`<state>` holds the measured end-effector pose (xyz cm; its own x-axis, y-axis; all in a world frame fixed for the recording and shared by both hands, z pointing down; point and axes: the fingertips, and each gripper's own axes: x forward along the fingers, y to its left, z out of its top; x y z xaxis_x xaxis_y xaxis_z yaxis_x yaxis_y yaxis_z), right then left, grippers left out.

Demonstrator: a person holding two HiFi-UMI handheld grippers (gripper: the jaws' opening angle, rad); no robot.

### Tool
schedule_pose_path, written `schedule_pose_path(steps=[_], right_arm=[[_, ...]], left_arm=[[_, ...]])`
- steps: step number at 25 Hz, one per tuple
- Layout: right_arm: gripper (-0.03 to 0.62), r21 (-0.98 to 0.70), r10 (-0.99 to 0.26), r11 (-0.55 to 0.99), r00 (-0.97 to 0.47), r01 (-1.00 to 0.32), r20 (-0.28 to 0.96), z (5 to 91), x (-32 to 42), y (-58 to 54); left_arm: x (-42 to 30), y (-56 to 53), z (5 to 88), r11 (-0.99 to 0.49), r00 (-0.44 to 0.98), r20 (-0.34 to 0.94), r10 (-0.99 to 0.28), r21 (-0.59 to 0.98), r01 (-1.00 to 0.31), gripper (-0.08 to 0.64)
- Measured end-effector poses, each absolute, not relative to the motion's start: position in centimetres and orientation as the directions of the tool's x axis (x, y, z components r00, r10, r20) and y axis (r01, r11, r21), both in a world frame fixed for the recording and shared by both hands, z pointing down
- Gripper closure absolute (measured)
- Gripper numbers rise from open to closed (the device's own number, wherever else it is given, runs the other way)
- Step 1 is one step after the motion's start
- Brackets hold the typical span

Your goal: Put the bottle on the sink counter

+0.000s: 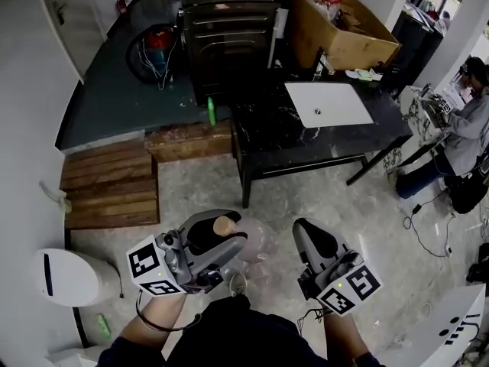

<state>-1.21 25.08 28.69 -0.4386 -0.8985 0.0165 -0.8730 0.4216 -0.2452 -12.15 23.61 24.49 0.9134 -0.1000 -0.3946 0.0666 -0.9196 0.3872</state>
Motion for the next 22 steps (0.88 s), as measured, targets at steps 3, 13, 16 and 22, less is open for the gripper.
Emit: schedule_pose_path(steps=[3,13,16,22], right_arm=[[0.568,-0.247,-0.9,0.417,-0.436,-0.874,0.024,28.9,-1.2,23.2],[0.568,-0.235,-0.895,0.431,-0.445,-0.871,0.007,27.8,-1.2,18.8],[0.568,-0.233,-0.894,0.436,-0.448,-0.869,0.002,27.8,-0.8,17.5],[0.568,-0.24,-0.889,0.445,-0.457,-0.863,-0.004,28.3,1.2,13.9]], left_arm=[[-12.1,21.7,24.7,-0.916,0.913,-0.395,-0.101,0.395,0.069,0.422],[-12.2,17.5,24.0,-0.921,0.905,-0.412,-0.109,0.383,0.064,0.422],[-11.8,16.3,23.9,-0.925,0.903,-0.415,-0.113,0.376,0.058,0.422],[-10.0,12.9,24.3,-0.926,0.903,-0.413,-0.123,0.374,0.045,0.422]])
